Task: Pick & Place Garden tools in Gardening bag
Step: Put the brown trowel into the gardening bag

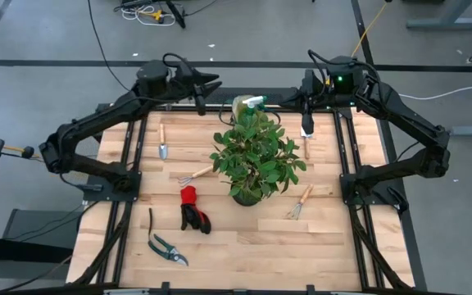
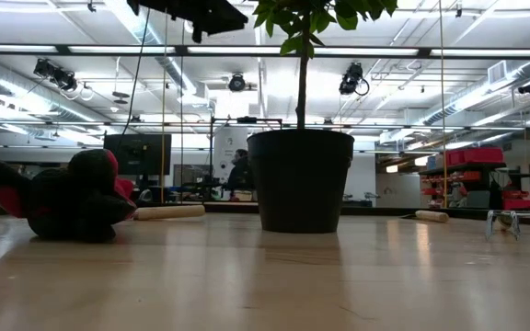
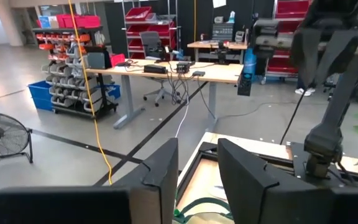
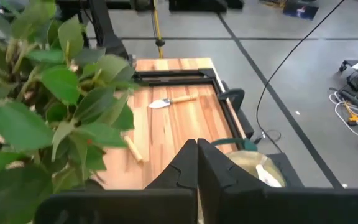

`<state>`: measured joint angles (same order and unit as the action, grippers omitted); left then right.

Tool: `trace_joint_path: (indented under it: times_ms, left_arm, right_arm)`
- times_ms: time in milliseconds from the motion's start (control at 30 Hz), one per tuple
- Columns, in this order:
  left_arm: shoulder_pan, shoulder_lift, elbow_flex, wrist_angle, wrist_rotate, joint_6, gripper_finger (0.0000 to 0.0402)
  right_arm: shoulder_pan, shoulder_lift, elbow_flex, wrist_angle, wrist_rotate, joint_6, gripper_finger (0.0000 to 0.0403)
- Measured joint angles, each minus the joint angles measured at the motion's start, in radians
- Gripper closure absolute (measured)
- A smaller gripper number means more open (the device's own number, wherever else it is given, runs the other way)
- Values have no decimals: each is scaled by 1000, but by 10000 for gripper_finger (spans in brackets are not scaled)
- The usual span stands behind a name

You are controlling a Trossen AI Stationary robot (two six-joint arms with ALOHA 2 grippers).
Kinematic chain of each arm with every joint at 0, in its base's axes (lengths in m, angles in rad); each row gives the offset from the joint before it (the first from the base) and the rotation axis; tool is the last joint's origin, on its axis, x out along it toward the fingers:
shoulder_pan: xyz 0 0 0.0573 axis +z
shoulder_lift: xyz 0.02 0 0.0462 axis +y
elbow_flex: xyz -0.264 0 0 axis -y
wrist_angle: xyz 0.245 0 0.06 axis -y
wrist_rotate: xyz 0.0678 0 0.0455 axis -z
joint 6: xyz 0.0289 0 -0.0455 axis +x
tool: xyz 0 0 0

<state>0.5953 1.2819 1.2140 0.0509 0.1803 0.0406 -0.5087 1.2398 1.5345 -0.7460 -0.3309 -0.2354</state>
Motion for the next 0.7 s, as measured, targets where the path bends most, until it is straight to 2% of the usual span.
trace_joint_path:
  times_ms: [200,467,700]
  left_arm:
    - [0,-55,0,-59,0,-1,287]
    - [-5,-95,0,-120,0,-3,287]
    - [-10,-107,0,-139,30,-3,287]
  right_arm:
    - [0,-39,-41,-35,0,-17,401]
    - [0,-211,-341,142,42,67,401]
    - [0,-344,-524,163,120,147,401]
